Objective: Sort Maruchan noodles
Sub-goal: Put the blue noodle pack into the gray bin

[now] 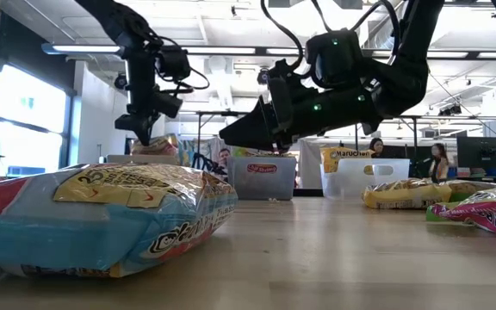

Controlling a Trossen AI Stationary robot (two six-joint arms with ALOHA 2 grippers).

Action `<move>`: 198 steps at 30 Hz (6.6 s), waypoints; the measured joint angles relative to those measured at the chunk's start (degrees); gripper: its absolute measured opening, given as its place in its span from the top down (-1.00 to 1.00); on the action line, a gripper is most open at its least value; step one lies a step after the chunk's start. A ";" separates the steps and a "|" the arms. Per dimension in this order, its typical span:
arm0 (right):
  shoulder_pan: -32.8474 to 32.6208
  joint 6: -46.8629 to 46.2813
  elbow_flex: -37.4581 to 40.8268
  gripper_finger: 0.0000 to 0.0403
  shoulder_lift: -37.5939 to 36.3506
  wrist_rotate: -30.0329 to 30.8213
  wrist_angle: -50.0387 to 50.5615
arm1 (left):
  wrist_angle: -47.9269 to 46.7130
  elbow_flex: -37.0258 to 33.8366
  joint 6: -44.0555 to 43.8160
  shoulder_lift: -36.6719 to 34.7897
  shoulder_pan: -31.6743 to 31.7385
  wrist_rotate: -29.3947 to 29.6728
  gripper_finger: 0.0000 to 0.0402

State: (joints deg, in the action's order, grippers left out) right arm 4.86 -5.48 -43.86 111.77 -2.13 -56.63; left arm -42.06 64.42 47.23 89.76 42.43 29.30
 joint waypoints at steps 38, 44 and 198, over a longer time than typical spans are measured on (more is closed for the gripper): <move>0.00 0.57 0.00 0.22 0.00 -0.02 0.73 | 8.96 -4.62 -4.12 -2.04 -5.32 13.57 0.58; 0.00 0.59 0.00 0.22 0.00 -0.02 1.12 | 3.99 -1.83 -11.48 -7.97 -5.28 6.64 0.51; 0.02 1.66 0.00 0.22 0.00 2.54 4.12 | 37.82 -33.55 -50.12 -13.07 5.45 -12.09 1.00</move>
State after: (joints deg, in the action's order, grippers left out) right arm 4.89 -3.81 -43.86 111.77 0.40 -52.51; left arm -4.24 30.87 -2.90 76.69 47.88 17.21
